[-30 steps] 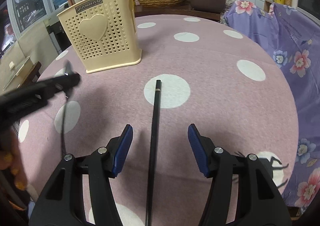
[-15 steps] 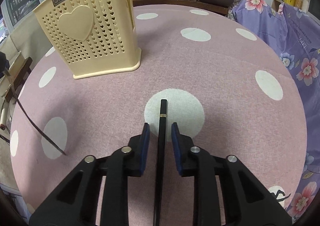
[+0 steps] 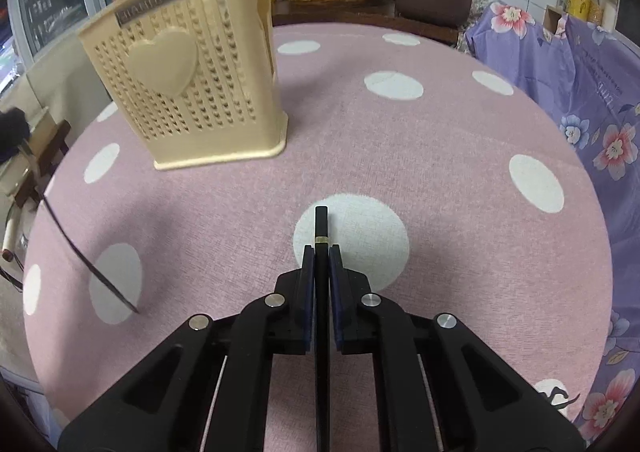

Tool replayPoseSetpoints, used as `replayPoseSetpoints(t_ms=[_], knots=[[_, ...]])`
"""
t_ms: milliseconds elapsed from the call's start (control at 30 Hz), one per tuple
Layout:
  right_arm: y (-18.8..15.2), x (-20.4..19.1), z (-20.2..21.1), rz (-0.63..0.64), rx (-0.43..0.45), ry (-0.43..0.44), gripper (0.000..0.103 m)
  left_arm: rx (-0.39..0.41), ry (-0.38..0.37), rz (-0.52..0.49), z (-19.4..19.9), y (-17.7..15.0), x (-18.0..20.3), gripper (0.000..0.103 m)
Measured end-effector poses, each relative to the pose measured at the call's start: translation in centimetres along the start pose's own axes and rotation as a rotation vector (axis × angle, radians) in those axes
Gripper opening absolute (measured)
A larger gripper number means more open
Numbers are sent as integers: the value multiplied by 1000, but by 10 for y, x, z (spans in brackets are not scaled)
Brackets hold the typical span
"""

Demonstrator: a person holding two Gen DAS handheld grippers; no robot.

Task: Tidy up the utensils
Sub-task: 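Lift the metal spoon and black chopstick and lower them into the beige basket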

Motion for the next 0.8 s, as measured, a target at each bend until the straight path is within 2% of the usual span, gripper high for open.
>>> replayPoseSetpoints(t_ms=[167, 333, 433, 600, 800], knots=[[10, 1, 53, -3, 123, 23, 8, -4, -9, 12, 1, 0, -4, 38], [26, 7, 123, -27, 276, 92, 8, -5, -12, 16, 2, -2, -8, 38], [37, 9, 160, -19, 357, 84, 8, -7, -11, 14, 3, -3, -8, 38], [49, 9, 186, -22, 407, 85, 8, -9, -13, 12, 3, -4, -10, 38], [55, 4, 183, -19, 405, 97, 8, -15, -20, 20, 3, -3, -15, 38]])
Point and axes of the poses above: each gripper's, at about its wrist camera, not at the fingertips, and z roughly against the way its jaws point, x to its right, y to its top, the point moved 7 cm from there along -z, roughly the way its jaws point, and after that the axes turned 10 degrees about -x, right-handed, at the moved point
